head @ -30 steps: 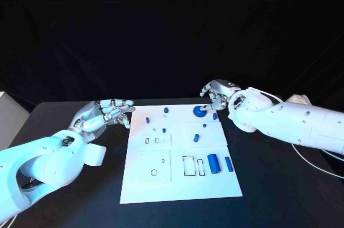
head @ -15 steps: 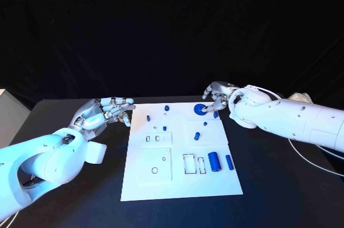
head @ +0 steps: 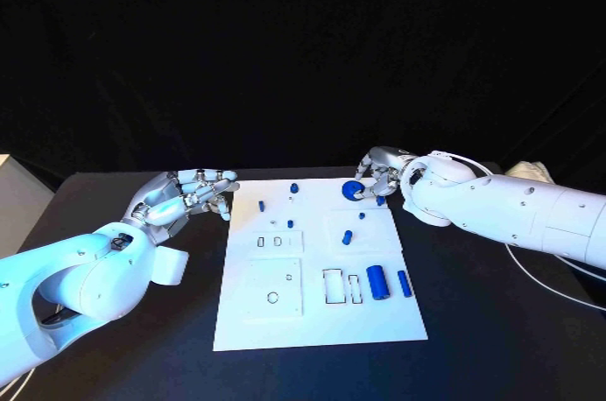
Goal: Assemble the parts on the task board
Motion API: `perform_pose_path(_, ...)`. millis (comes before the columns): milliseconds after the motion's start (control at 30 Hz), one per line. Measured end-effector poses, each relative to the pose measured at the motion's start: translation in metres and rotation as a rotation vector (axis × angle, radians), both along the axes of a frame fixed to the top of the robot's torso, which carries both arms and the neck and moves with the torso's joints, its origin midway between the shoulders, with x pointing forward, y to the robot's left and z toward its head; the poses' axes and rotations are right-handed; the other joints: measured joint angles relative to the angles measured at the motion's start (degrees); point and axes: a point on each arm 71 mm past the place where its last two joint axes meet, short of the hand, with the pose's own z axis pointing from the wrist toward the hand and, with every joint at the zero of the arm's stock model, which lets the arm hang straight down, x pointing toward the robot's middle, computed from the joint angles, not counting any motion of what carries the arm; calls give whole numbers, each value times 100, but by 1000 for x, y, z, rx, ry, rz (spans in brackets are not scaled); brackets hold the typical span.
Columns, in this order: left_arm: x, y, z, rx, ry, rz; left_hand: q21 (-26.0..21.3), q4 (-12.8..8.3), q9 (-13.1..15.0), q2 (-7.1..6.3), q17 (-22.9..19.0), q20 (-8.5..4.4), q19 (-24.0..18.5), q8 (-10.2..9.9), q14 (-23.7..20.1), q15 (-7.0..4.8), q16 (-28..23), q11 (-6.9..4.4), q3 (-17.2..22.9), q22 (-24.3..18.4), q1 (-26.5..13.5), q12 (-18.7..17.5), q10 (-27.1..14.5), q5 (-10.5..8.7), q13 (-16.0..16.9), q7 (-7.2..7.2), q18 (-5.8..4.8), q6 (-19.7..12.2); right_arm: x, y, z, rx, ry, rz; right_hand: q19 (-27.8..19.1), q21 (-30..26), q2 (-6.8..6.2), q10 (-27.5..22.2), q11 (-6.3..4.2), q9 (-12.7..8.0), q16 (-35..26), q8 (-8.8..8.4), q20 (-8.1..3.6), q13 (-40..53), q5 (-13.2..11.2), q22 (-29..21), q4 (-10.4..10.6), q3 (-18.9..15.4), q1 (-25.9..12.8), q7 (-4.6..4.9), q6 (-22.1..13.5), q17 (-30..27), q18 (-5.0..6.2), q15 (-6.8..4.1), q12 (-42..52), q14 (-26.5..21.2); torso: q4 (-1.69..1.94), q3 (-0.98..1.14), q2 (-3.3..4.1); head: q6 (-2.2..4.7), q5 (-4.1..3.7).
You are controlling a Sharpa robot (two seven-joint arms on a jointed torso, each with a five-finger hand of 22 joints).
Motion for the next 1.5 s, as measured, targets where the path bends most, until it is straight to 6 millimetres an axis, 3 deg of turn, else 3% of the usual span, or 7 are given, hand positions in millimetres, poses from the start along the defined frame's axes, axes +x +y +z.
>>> perform_pose_path(1267,1,0,-1,3,6,-4,39,0,12,0,0,0,0,0,0,0,0,0,0,19,0,0,0,0,6,0,-10,0,8,7,-4,5,11,7,0,0,97,-1,1,-23,22,67,0,-2,67,2,-31,177,53,-31,114,-2,1,0,56,0,2,1,-1,-52,16)
perform_pose_path(1500,1,0,-1,4,8,-5,39,0,11,0,0,0,0,0,0,0,0,0,0,19,0,0,0,0,5,0,-12,0,8,7,-4,5,11,9,0,-1,96,-1,1,-78,22,-36,-1,-2,67,2,-15,222,52,2,17,-2,1,0,-48,0,-1,1,-1,-52,6)
